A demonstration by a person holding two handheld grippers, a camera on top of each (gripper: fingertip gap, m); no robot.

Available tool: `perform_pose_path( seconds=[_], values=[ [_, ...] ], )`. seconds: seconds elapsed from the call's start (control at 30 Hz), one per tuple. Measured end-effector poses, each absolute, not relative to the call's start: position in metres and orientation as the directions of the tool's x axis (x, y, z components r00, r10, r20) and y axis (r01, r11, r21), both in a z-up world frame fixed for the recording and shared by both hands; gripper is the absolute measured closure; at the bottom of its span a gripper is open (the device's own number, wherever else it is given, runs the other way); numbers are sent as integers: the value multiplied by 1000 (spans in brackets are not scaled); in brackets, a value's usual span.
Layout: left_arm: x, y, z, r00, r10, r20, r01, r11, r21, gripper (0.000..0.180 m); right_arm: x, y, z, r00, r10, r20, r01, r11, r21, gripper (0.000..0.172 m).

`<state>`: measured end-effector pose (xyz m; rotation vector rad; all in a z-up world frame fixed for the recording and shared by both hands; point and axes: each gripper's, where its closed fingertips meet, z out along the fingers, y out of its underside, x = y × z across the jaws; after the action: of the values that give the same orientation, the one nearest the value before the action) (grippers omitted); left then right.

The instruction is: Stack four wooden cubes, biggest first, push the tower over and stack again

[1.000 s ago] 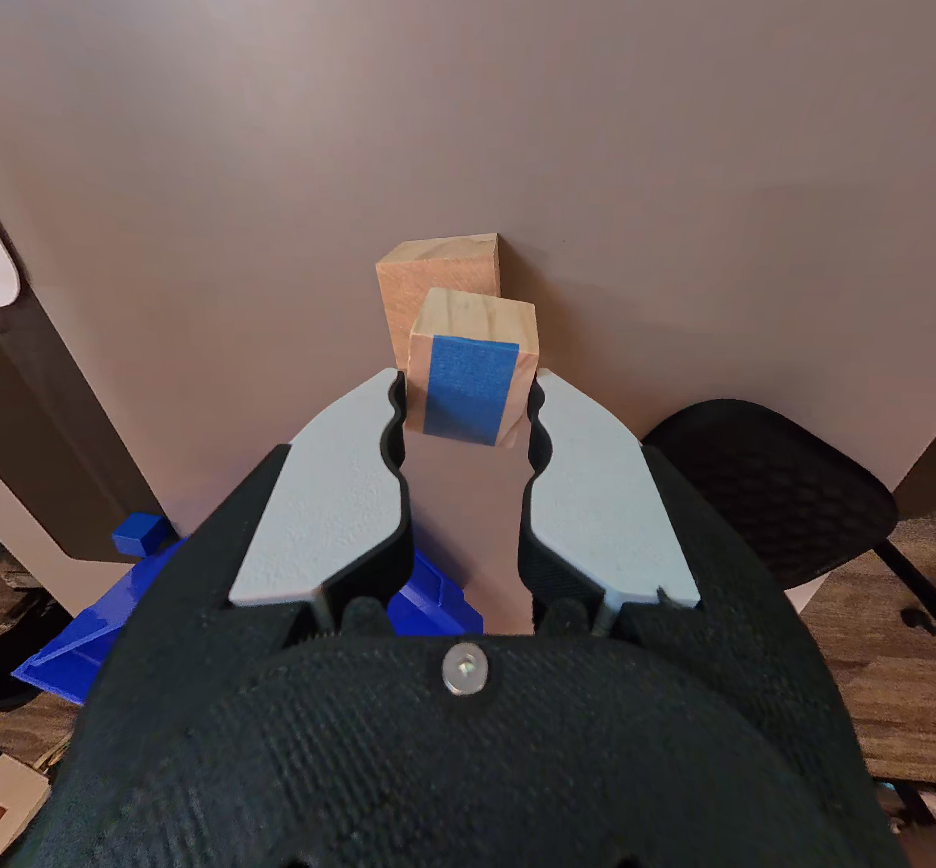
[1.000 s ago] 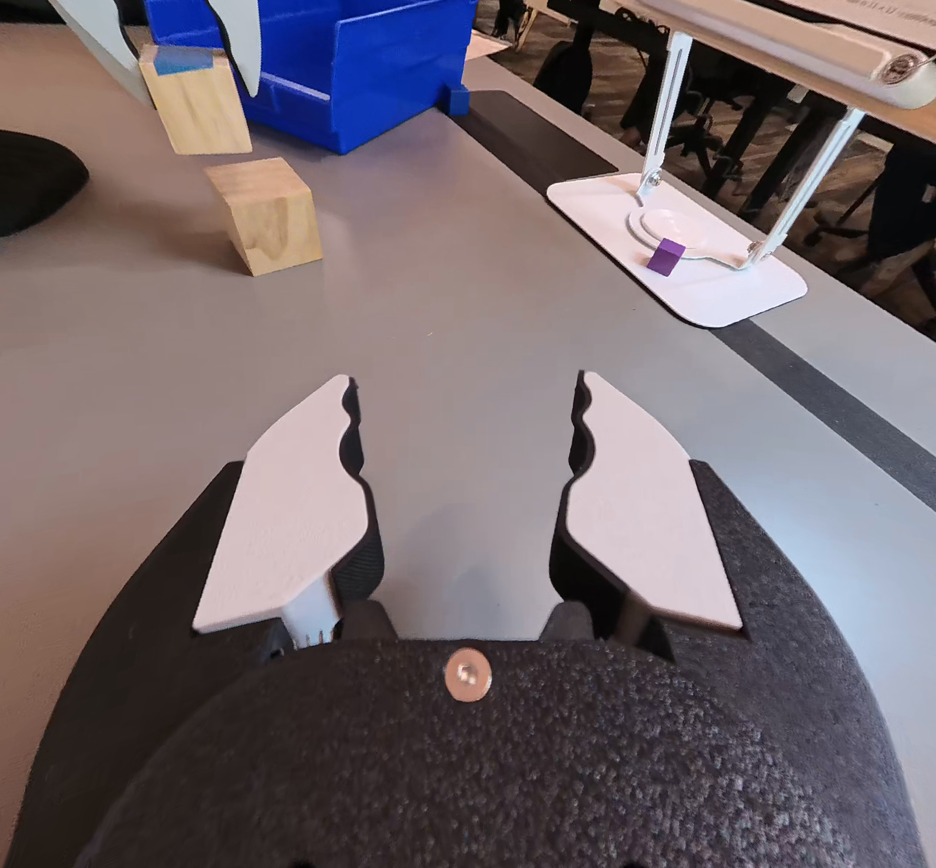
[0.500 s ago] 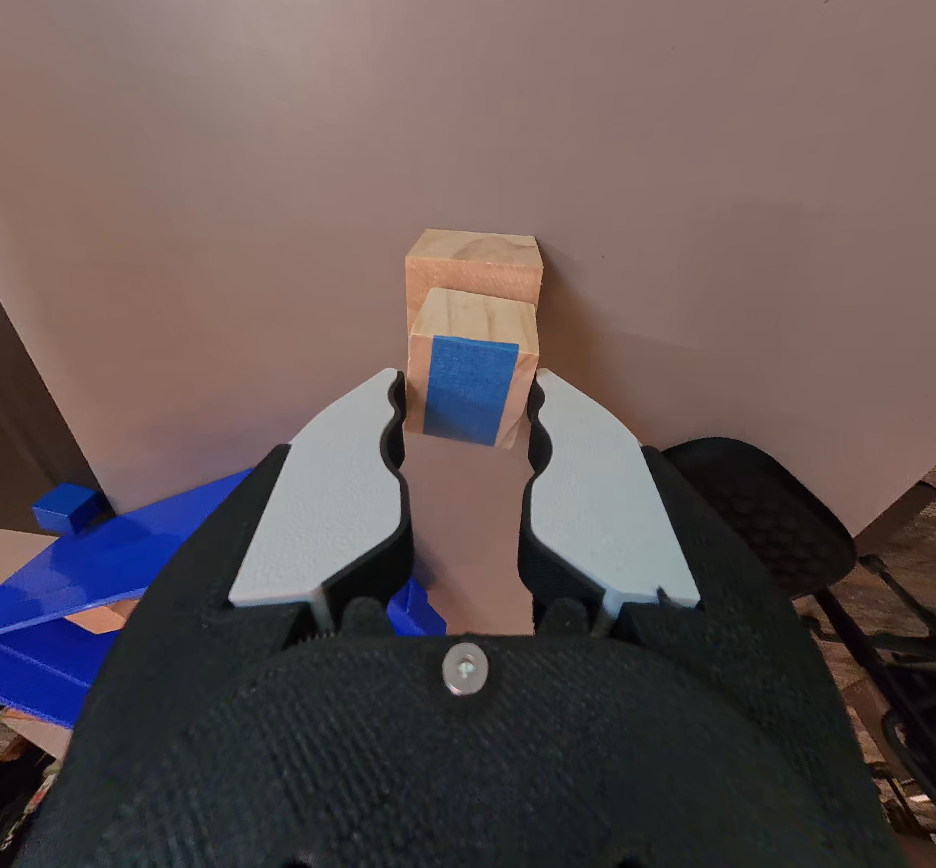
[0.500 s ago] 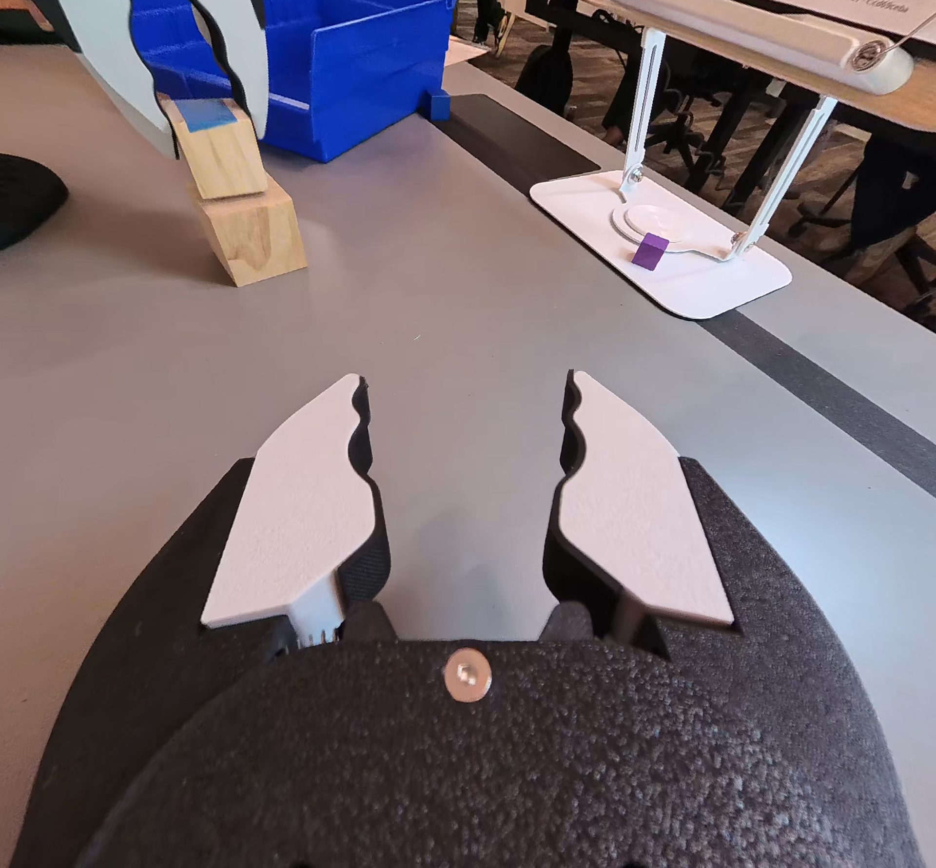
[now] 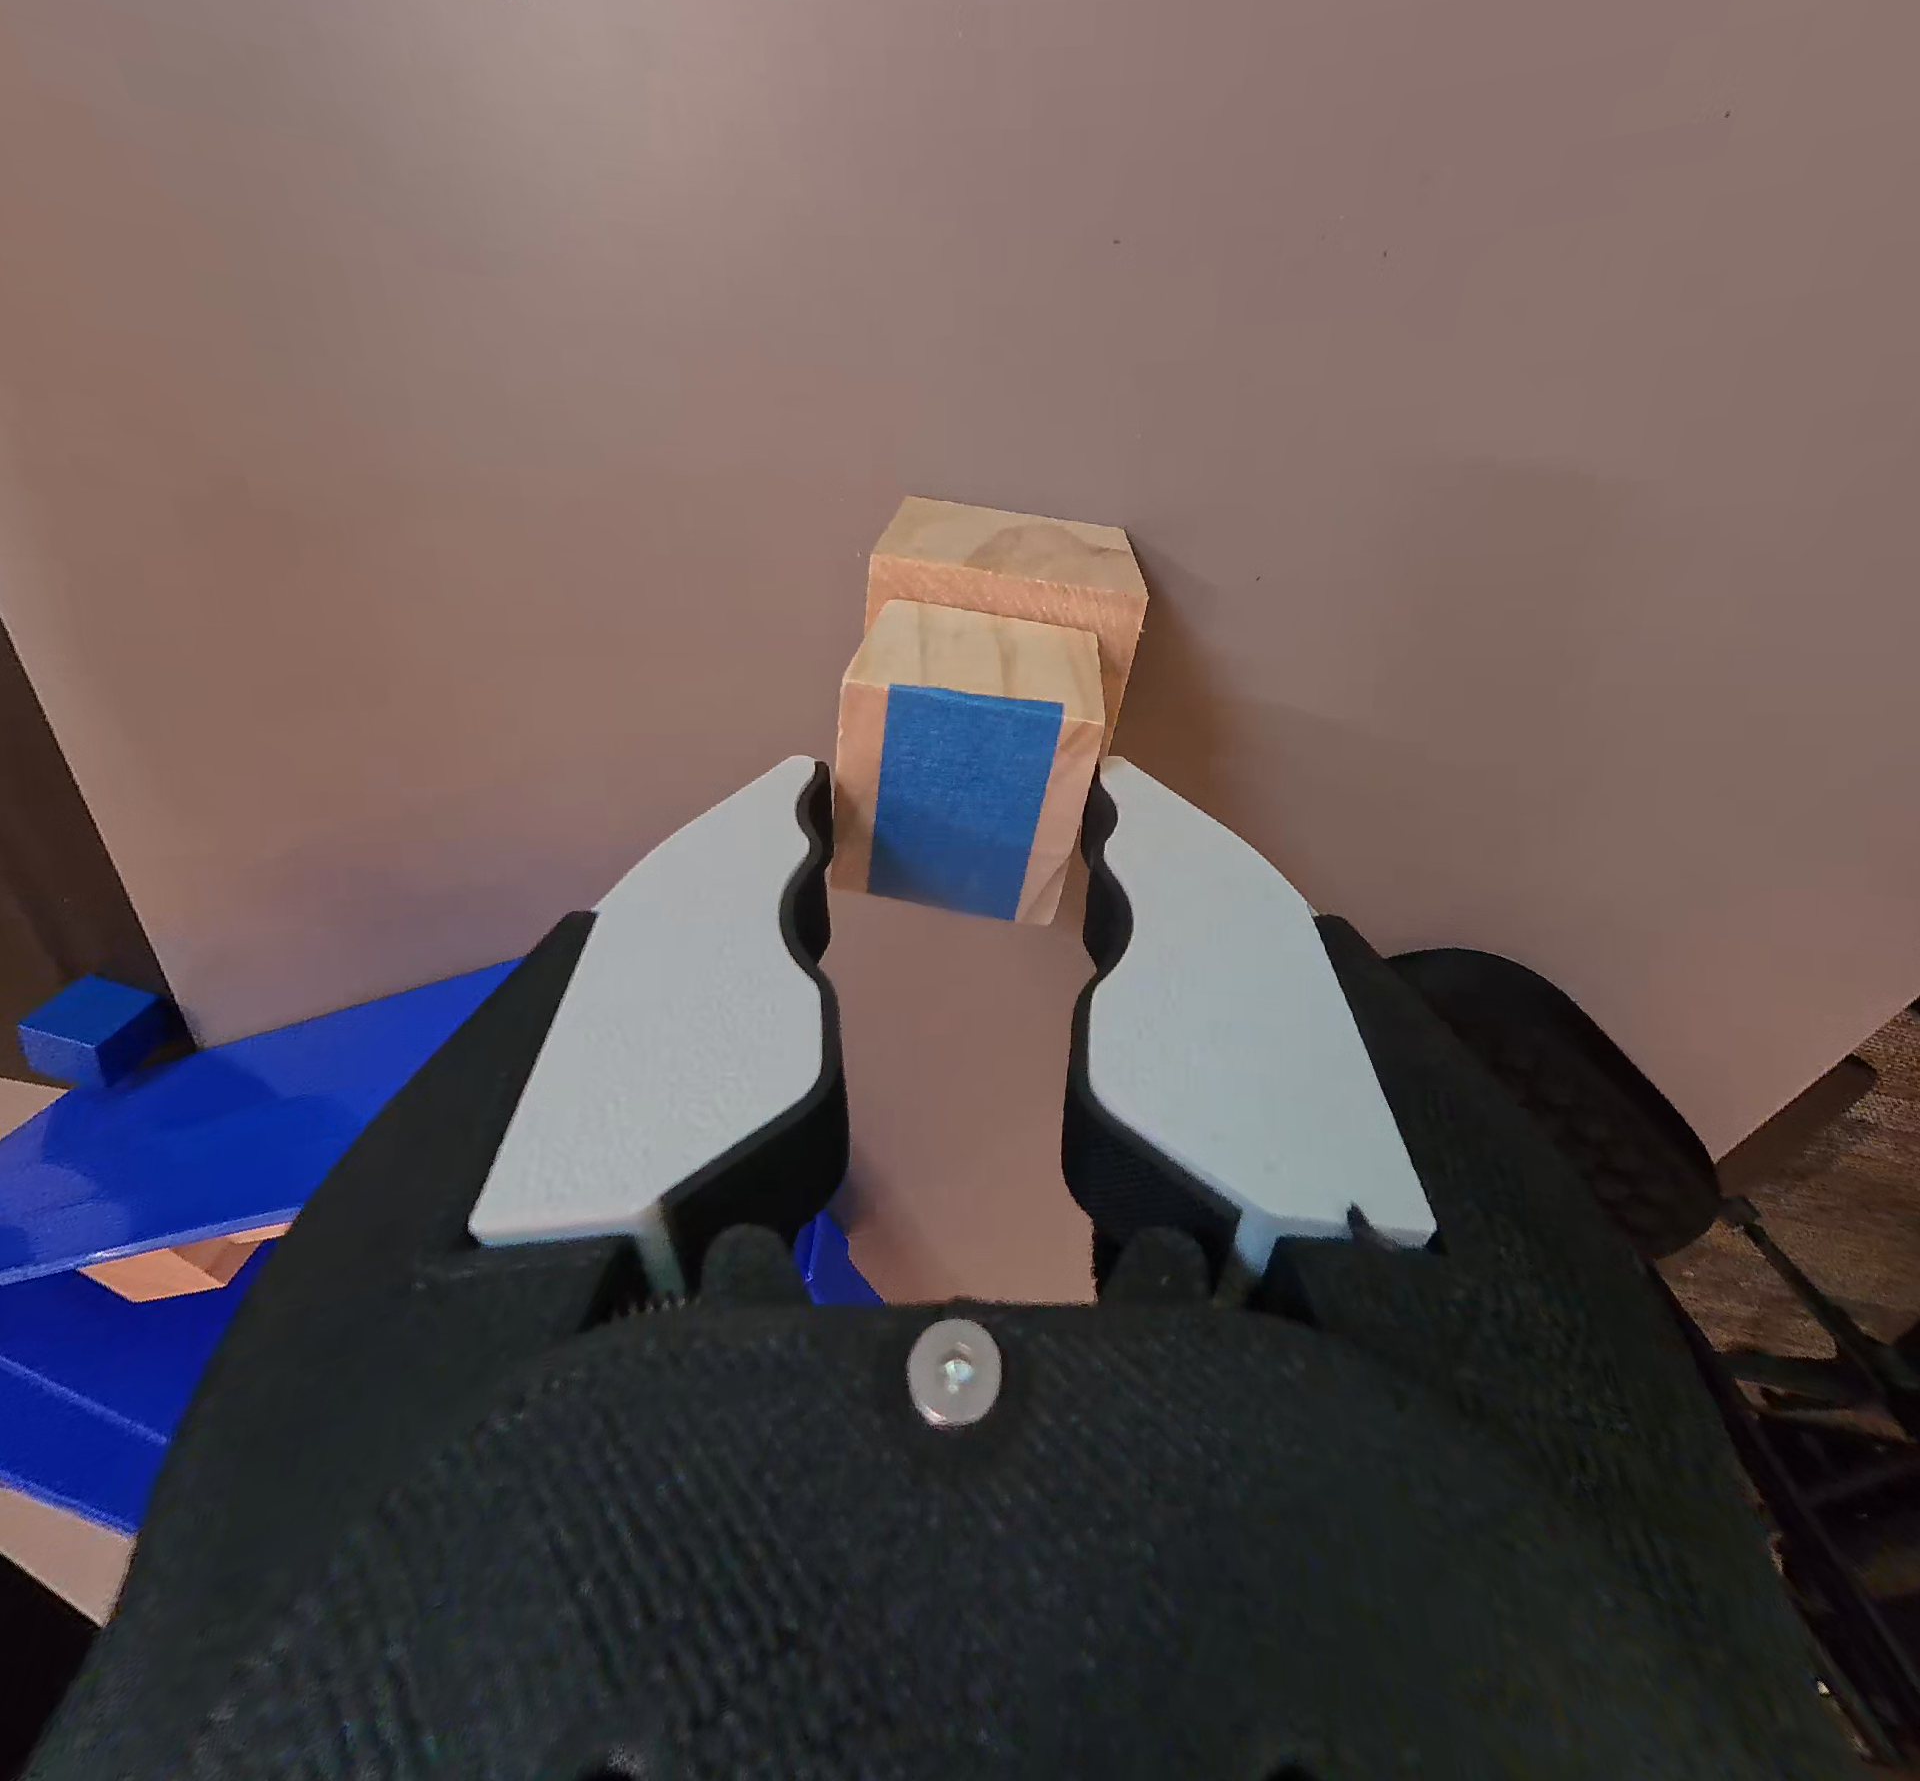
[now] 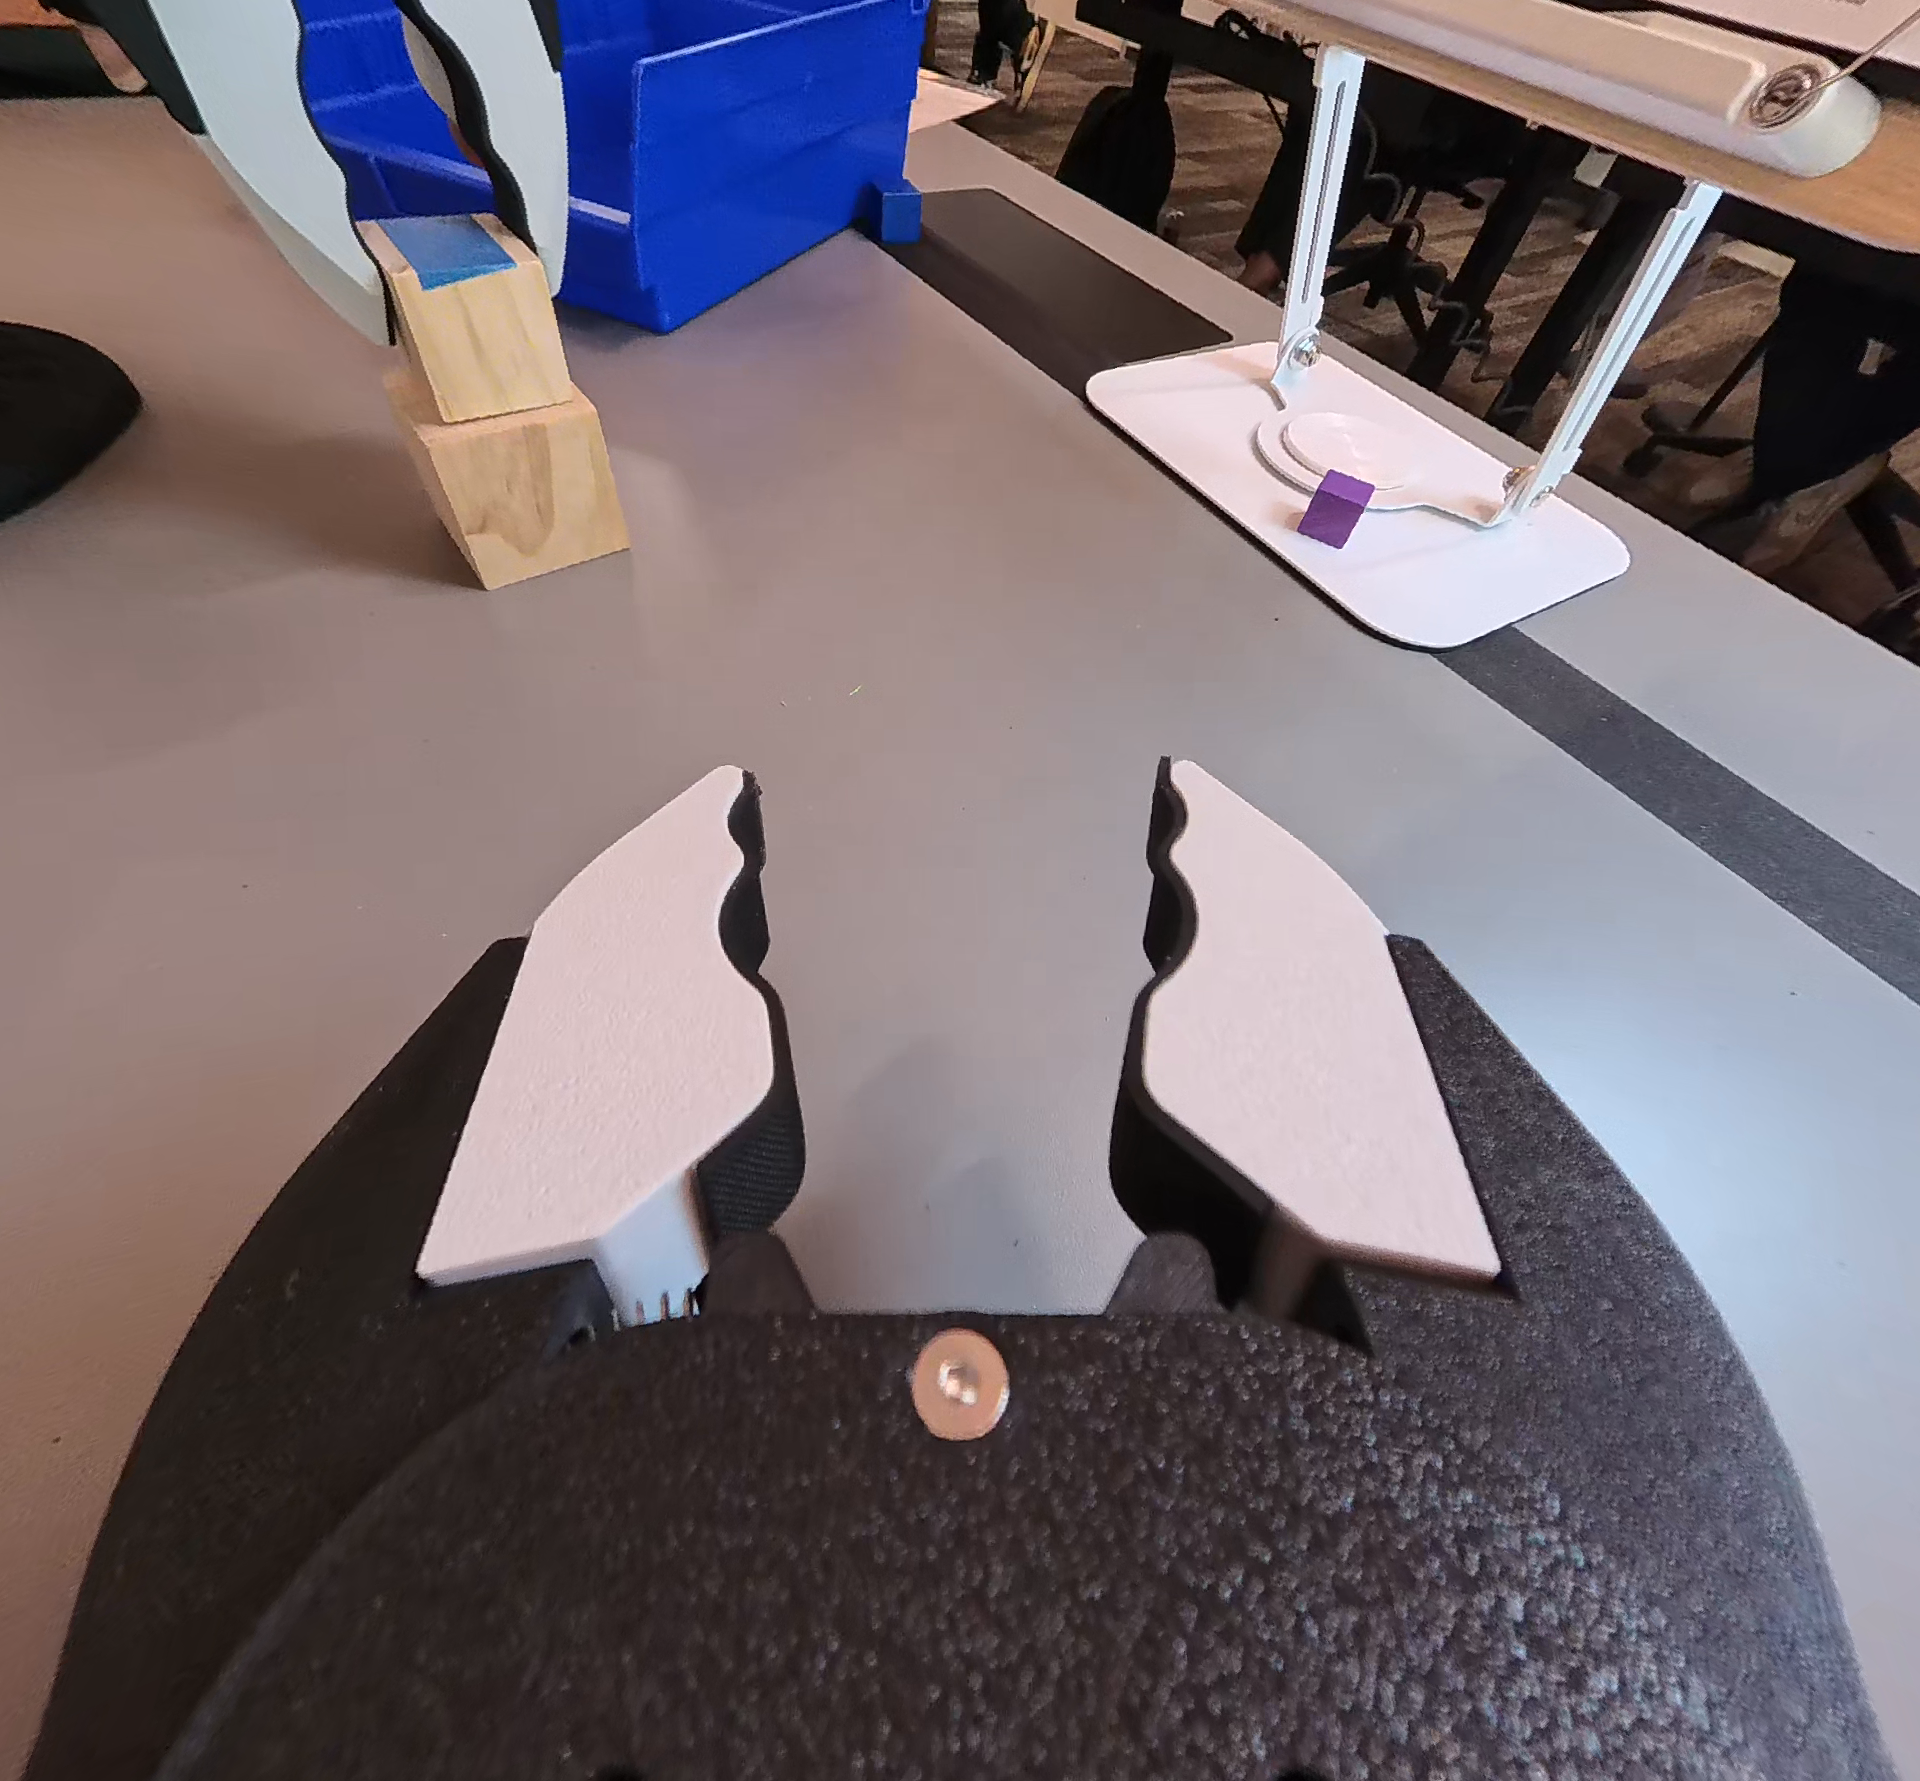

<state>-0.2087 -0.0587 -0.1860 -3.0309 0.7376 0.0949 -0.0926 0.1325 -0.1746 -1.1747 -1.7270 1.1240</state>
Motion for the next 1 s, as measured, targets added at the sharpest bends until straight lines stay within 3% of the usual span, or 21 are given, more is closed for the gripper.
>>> perform_pose_path(
  seconds=[0.67, 1.0],
  values=[
    [-209, -59, -192, 863, -483, -146, -492, -870, -26, 128, -93, 133, -179, -294, 951, 93, 304, 185, -934, 101],
    [-208, -59, -191, 857, -495, -146, -506, -861, -51, 133, -94, 133, -180, -295, 952, 83, 309, 177, -934, 102]
  ],
)
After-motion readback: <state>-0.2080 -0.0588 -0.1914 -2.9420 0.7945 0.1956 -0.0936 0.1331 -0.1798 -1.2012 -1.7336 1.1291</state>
